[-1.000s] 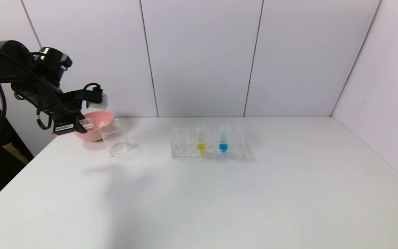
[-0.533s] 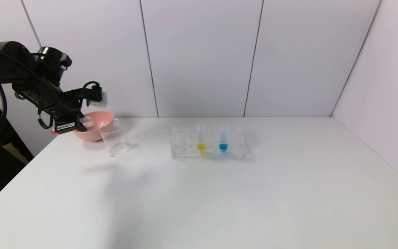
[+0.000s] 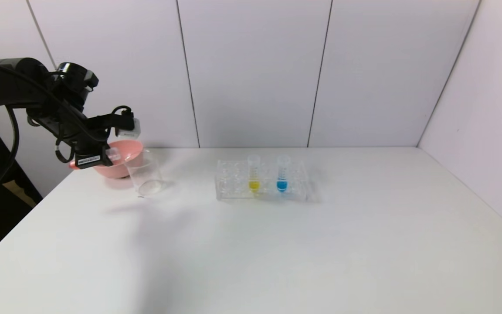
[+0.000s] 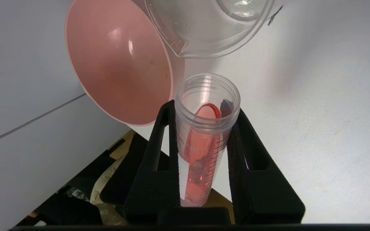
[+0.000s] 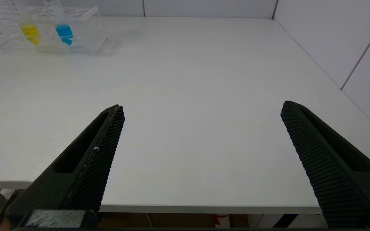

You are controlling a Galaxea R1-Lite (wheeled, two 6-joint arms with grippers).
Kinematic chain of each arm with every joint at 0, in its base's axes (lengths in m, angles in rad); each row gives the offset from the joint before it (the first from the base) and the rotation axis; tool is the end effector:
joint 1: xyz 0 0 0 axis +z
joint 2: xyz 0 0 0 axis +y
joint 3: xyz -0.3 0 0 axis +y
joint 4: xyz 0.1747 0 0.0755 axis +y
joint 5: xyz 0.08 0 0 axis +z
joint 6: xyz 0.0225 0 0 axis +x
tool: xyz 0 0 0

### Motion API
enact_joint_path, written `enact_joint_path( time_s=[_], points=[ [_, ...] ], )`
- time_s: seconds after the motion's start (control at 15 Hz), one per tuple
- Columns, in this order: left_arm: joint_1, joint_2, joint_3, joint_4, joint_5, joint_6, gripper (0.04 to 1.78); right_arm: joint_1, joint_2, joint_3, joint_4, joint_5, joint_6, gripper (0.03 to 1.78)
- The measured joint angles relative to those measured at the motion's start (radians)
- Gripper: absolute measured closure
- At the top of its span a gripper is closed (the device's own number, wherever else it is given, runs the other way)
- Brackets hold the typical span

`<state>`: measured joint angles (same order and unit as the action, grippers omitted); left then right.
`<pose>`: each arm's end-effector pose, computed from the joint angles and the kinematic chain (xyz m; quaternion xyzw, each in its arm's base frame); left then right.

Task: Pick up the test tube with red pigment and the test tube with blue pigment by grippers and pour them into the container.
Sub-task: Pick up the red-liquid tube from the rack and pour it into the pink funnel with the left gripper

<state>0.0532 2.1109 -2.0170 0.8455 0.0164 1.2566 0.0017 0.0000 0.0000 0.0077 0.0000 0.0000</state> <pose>0.3952 0.0214 0.2333 0.5171 0.3844 -0.2409 0.7259 -0.0228 0.0000 0.0747 0.0000 0.0038 0.0008 1.0000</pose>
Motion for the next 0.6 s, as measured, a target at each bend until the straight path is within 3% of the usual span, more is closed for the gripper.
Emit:
enact_joint_path(
  time_s=[0.6],
  points=[
    [-0.016,0.011,-0.005,-0.007,0.055,0.000,1.38,0.000,0.000,0.000,0.000,0.000,0.000,0.04]
  ],
)
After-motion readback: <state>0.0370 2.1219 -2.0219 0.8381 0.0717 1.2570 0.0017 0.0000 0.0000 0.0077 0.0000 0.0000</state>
